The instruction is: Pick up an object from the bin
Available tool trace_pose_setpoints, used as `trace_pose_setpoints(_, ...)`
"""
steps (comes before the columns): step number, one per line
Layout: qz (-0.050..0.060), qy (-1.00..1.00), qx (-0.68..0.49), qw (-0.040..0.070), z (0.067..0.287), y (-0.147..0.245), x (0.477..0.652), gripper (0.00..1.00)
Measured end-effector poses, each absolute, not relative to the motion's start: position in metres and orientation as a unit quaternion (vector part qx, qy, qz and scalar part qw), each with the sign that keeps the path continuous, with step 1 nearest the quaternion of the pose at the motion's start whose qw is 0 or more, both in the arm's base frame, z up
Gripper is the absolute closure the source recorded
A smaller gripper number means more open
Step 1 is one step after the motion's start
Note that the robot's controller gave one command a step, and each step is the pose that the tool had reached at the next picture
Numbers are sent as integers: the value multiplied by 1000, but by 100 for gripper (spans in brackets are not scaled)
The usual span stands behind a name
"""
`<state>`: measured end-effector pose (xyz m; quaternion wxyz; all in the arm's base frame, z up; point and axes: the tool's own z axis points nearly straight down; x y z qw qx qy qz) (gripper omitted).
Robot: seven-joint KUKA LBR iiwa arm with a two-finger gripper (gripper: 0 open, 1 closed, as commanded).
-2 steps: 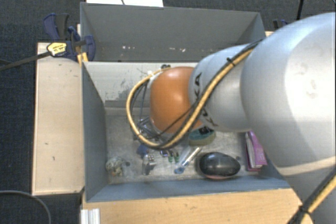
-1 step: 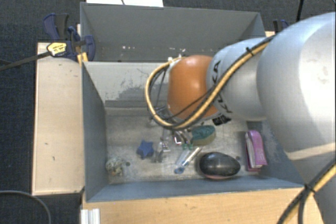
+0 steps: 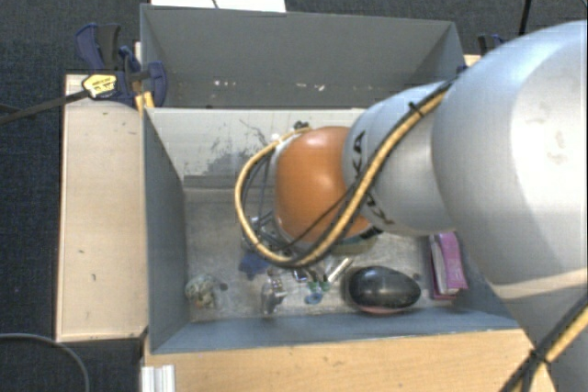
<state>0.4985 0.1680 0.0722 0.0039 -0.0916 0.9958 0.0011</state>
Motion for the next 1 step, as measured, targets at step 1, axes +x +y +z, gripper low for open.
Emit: trace_pose_setpoints(1,2,996,-89,7,74,168,501,100)
